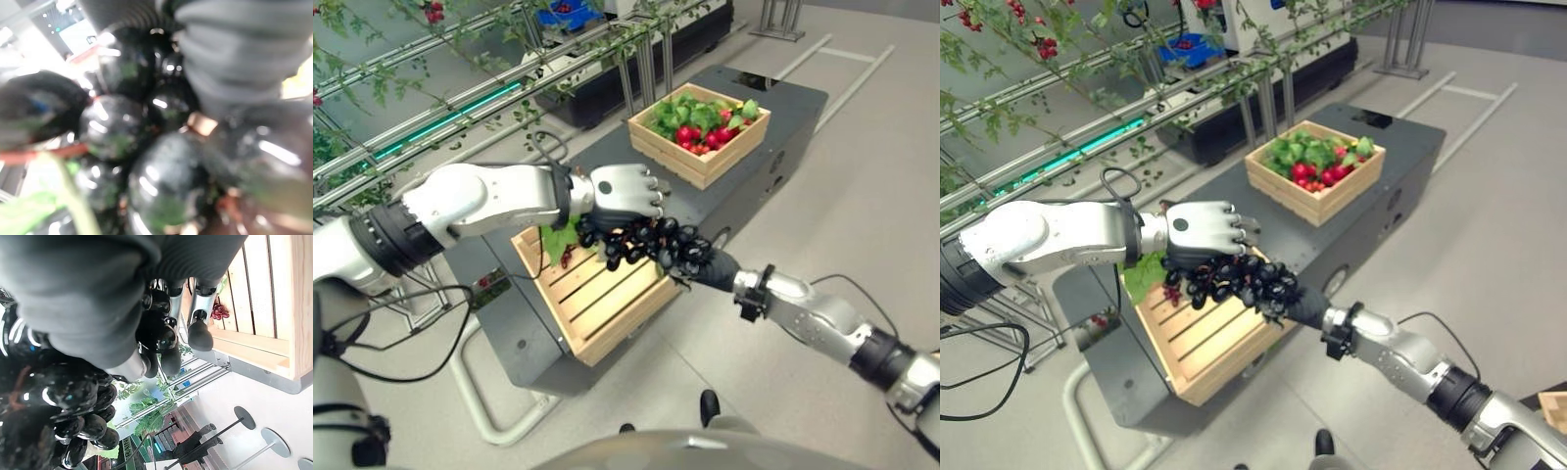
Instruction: Pick up the fruits from the basket on one side to the basket on the other side
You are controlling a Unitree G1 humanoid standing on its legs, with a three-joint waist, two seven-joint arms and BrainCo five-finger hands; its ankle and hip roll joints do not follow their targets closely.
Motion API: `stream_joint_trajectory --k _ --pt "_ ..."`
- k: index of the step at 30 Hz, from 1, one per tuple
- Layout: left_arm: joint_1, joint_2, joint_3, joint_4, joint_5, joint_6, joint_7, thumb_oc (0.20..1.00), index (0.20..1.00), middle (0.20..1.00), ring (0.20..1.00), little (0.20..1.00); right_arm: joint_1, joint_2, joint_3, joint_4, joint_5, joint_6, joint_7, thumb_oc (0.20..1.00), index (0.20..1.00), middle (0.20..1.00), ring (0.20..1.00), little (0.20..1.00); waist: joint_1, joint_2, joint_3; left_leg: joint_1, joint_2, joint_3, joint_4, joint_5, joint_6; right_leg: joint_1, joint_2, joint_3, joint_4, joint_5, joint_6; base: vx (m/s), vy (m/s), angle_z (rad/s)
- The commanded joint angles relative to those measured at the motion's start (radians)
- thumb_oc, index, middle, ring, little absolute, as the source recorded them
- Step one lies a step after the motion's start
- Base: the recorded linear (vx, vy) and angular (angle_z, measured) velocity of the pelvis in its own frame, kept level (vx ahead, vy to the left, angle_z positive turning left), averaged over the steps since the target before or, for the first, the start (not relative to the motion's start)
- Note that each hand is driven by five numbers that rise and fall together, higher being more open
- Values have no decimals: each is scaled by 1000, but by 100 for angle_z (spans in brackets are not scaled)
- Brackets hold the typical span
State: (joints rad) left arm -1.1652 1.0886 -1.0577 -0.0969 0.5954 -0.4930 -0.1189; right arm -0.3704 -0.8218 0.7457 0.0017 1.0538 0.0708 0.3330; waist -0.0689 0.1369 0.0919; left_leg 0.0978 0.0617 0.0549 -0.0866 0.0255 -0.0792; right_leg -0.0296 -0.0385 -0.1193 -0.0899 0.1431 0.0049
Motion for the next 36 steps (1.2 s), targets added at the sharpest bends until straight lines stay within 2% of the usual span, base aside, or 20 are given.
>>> stream_joint_trajectory --k 1,13,15,16,17,18,21,36 --pt "46 9 54 18 -45 -2 23 200 200 200 200 200 -45 49 -90 -157 92 -84 42 200 200 200 200 200 -9 -81 -36 14 -22 3 34 -29 -15 72 -82 11 77 -107 128 0 0 0" --pt "107 -2 109 38 -10 -4 49 200 200 200 200 200 7 70 -134 -180 102 -99 55 200 200 200 200 200 -10 -83 -36 15 -23 4 39 -33 -14 75 -82 16 78 -109 128 0 0 0" --pt "123 -20 122 58 12 0 69 893 893 893 893 893 33 99 -150 -179 99 -110 59 200 200 200 200 200 -12 -82 -36 14 -23 4 39 -34 -14 74 -82 16 79 -110 128 0 0 0" --pt "173 -40 176 70 28 2 99 1000 1000 1000 1000 1000 72 145 -184 -191 97 -133 73 200 200 200 200 200 -11 -82 -34 13 -23 5 40 -34 -13 73 -83 15 80 -112 129 0 0 0" --pt "177 -40 179 69 30 2 100 1000 1000 1000 1000 1000 74 144 -183 -191 97 -133 73 200 200 200 200 200 -12 -81 -36 13 -23 5 40 -34 -13 73 -83 16 80 -113 129 0 0 0" --pt "217 -69 210 81 53 10 111 1000 1000 1000 1000 1000 116 195 -217 -193 81 -157 74 200 200 200 200 200 -13 -78 -35 13 -23 4 41 -35 -12 73 -83 16 81 -114 129 0 0 0" --pt "244 -90 243 98 88 5 147 1000 1000 1000 1000 1000 159 255 -240 -182 85 -185 75 200 200 200 200 200 -15 -73 -36 12 -24 4 44 -38 -11 73 -83 16 83 -117 129 0 0 0" --pt "275 -121 265 113 117 1 184 1000 1000 1000 1000 1000 203 306 -238 -201 122 -215 83 200 200 200 200 200 -16 -69 -39 12 -23 -2 57 -47 -11 80 -84 10 89 -125 127 0 0 0"
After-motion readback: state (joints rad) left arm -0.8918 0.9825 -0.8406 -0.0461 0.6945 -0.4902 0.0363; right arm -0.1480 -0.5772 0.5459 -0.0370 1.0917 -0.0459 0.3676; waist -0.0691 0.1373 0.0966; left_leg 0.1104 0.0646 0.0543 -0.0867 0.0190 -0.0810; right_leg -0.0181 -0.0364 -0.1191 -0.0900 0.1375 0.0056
